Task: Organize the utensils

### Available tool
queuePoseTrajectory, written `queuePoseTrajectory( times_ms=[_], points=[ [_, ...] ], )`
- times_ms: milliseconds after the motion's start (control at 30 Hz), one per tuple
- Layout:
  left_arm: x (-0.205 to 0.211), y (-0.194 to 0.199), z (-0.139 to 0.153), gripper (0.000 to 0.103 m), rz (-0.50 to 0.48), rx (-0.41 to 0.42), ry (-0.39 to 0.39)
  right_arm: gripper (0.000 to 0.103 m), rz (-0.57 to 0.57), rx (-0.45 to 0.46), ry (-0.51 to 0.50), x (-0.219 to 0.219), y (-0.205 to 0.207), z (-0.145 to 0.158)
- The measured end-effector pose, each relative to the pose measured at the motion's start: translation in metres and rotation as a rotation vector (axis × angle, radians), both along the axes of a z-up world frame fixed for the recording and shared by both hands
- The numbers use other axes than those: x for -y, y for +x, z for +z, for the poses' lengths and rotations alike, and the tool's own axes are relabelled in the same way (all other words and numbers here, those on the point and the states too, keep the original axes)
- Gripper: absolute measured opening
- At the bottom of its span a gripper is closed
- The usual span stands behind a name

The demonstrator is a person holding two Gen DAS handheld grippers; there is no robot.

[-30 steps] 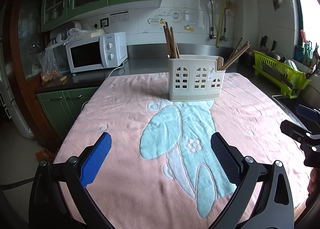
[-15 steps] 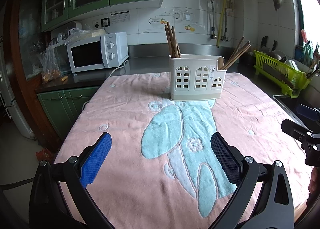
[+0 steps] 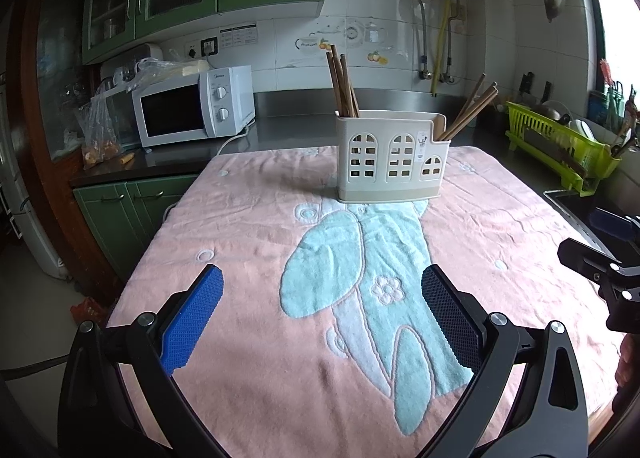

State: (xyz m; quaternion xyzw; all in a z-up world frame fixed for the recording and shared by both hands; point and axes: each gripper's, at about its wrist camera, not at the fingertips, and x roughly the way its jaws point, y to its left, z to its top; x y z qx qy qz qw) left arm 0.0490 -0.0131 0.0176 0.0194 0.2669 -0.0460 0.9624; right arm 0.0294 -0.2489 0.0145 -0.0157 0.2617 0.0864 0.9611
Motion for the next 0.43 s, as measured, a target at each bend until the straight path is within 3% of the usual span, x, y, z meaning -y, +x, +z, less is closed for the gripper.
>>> queuePoseTrajectory(
  times_ms=[433],
  points=[
    [0.0031,0.0017,-0.0036,0.098,0.001,-0.018,0.003,0.095,-0.007,-0.009,0.003,0.0012,0.0018,-0.0031]
  ],
)
